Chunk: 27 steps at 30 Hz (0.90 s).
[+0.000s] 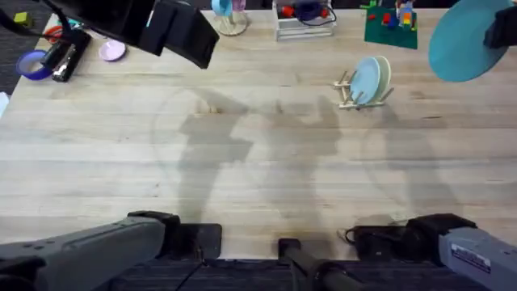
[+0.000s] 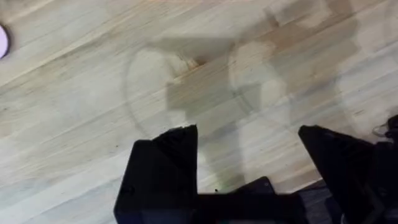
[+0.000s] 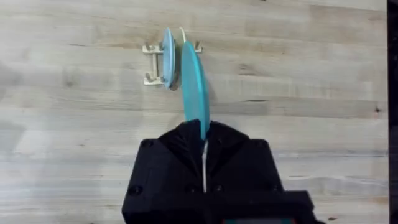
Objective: Pick up the plates from the table one by one and place each into a slot on the dish rack.
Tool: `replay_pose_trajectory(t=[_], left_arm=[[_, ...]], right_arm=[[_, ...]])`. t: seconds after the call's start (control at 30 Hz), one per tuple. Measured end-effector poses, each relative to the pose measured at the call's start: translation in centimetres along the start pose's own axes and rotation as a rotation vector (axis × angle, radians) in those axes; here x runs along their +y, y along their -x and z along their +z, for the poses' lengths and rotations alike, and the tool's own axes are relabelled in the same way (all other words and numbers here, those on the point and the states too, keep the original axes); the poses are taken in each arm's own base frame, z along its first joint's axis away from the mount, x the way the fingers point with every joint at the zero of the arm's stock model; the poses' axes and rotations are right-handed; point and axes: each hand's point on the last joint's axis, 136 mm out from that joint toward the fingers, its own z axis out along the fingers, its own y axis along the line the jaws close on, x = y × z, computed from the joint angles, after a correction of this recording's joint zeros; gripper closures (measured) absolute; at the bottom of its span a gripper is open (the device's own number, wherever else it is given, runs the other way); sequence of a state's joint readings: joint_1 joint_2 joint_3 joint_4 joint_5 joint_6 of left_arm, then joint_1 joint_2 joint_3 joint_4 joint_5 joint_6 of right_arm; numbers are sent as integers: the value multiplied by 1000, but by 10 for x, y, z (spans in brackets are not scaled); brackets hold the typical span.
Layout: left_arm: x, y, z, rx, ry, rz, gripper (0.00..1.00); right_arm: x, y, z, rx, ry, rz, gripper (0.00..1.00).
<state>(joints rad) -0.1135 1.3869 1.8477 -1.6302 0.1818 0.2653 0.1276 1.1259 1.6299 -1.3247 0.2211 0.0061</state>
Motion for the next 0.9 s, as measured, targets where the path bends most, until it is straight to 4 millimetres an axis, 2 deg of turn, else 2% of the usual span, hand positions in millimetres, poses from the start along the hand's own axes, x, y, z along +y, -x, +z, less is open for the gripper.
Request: replay_pose_trajectory(t=[0.4,0.9], left_arm=[[0,0,0,0,0,0,6],[0,0,0,0,0,0,6]], right_arm=[[2,1,12,39,-1,-25,974],[-8,3,19,54,-26,-4,973]])
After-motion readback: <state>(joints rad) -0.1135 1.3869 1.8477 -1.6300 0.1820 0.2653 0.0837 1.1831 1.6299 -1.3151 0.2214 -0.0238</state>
